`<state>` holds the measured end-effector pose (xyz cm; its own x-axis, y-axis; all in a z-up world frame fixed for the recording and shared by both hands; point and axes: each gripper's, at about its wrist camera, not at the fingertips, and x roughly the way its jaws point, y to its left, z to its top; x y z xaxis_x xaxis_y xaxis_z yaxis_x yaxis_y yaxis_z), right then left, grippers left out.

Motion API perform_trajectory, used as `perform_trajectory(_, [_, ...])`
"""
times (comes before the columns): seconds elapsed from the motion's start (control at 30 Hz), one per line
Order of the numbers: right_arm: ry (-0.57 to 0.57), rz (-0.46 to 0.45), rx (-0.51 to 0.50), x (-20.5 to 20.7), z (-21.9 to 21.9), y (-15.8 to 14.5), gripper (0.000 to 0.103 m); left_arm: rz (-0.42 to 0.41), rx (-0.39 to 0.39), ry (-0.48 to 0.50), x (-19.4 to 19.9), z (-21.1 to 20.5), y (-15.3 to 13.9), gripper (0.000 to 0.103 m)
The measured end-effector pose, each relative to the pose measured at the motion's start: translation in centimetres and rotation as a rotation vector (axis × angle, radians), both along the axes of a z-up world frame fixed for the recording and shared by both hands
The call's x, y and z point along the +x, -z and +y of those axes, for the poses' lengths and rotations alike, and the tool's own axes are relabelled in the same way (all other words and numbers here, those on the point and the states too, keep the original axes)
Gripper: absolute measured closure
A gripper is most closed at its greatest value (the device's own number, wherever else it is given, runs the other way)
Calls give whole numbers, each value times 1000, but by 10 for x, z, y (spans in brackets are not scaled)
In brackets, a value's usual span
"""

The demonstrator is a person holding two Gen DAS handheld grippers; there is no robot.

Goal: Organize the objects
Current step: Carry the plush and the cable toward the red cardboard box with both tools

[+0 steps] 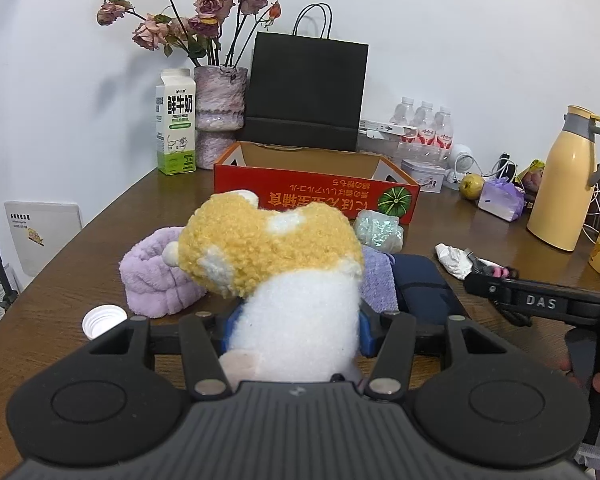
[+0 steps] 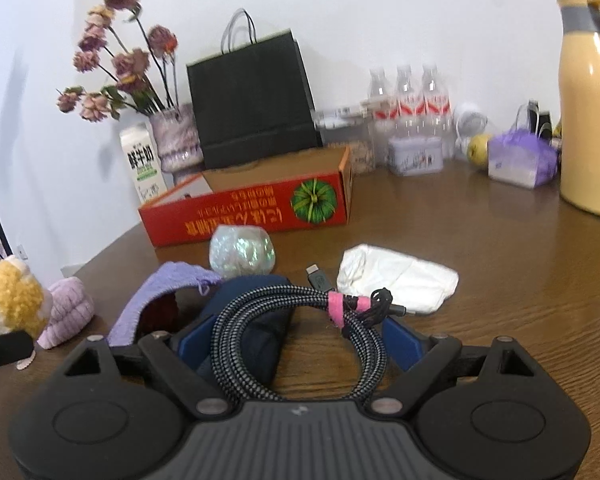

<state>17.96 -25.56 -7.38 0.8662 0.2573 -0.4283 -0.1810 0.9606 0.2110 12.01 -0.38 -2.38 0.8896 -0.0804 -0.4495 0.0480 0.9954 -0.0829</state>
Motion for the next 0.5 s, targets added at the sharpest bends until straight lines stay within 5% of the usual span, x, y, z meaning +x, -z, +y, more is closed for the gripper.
perform_trajectory(0.2, [12,-144,-86,-28,8,-9,14,5,2,-6,0,0,-1,49])
perform_trajectory(0.5, [4,-235,-161,-51,17,-17,14,8,23,8,5,-8,-3,49])
